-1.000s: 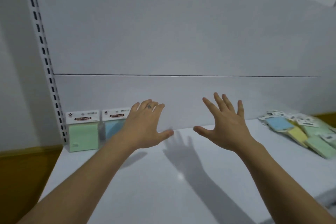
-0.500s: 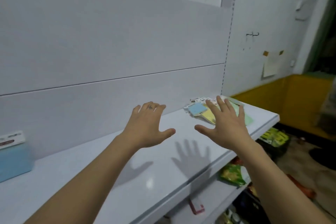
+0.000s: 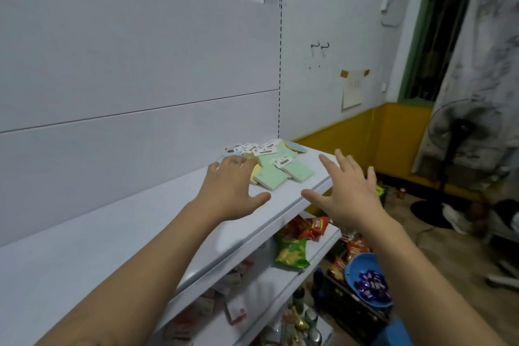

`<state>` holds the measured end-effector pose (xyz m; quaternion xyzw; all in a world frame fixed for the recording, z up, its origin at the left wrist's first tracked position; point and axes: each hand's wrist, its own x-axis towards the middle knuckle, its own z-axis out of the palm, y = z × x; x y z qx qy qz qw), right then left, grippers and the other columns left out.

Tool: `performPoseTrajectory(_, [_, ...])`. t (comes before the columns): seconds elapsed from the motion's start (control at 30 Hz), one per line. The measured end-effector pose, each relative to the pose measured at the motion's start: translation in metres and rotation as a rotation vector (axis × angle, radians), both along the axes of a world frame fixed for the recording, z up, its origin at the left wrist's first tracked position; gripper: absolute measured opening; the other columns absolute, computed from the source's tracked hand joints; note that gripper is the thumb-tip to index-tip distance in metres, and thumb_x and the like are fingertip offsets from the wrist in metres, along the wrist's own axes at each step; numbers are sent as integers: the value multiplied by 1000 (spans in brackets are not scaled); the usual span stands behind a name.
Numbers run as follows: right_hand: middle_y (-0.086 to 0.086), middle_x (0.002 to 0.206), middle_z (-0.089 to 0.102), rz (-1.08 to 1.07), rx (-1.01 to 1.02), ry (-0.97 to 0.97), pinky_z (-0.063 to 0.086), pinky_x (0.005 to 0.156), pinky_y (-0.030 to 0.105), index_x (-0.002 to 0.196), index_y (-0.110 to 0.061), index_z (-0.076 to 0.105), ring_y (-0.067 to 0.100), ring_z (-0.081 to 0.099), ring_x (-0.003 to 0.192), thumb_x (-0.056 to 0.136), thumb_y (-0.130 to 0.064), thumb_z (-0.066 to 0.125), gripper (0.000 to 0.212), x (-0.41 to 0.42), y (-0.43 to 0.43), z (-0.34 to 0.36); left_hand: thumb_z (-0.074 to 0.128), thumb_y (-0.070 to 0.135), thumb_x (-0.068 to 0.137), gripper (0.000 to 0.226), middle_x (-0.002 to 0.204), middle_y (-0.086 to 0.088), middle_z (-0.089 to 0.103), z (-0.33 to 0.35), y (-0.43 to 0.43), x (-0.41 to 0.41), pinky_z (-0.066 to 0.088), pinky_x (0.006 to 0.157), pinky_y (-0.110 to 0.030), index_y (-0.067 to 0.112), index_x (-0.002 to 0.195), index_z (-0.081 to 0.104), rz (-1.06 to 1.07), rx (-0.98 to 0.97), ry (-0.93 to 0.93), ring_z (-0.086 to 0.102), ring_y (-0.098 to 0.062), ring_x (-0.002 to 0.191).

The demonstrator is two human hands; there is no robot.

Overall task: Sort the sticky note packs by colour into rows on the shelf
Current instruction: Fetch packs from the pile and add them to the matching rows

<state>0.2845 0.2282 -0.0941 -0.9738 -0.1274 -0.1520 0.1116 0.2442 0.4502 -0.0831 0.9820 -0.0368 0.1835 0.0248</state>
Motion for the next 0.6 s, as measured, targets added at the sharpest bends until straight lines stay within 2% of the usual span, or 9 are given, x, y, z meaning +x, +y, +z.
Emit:
performPoseTrajectory(0.27, [0, 162, -3, -35, 18, 3, -1, 118, 56, 152, -35, 6, 23, -2, 149, 82, -73, 43, 88, 13, -23, 3, 48, 61, 84, 71, 150, -3, 36, -3, -24, 23, 29, 108, -45, 24, 143, 33, 15, -5, 13, 31, -23, 137])
performPoseTrajectory(0.6, [-1, 162, -1, 0, 12, 22, 3, 117, 58, 152, -35, 10, 22, 1, 149, 83, -72, 43, 85, 58, 23, -6, 47, 60, 86, 68, 147, -3, 39, -21, 27, 69, 32, 103, -41, 25, 143, 33, 120, -69, 27, 35, -24, 134])
